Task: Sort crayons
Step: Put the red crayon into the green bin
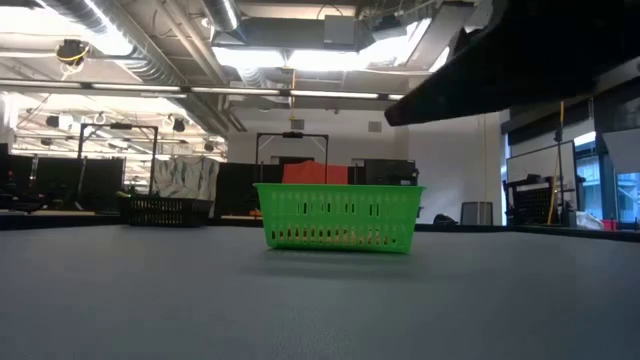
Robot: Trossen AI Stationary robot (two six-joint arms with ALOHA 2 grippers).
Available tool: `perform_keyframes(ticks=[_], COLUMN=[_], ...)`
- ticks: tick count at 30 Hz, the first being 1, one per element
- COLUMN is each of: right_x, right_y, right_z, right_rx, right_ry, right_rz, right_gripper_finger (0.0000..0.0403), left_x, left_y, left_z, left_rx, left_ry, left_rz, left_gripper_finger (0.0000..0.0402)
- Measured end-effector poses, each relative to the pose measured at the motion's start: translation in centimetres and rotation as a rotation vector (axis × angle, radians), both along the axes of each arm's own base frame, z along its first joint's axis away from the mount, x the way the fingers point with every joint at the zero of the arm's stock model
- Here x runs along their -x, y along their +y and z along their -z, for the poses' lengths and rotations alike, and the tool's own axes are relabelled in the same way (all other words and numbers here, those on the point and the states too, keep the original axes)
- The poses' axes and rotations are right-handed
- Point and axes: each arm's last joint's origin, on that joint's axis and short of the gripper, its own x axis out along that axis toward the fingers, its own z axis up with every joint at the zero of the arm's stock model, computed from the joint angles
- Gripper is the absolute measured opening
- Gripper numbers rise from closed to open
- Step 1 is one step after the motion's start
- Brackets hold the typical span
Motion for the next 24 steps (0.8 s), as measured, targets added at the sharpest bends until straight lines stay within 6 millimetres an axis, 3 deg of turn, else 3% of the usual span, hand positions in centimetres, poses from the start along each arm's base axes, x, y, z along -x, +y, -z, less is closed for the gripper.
perform_keyframes(ticks=[15, 24], right_x=[0.0, 0.0], right_y=[0.1, 0.1], right_z=[0.1, 0.1], right_rx=[-0.012, -0.013], right_ry=[0.010, 0.009], right_rz=[-0.022, -0.021], right_gripper_finger=[0.0205, 0.0205], left_x=[1.0, 0.9], left_y=[1.1, 1.2], left_z=[0.4, 0.4], left_rx=[-0.155, -0.191], left_ry=[0.036, -0.026], left_rz=[-0.168, -0.161], left_gripper_finger=[0.0105, 0.0105])
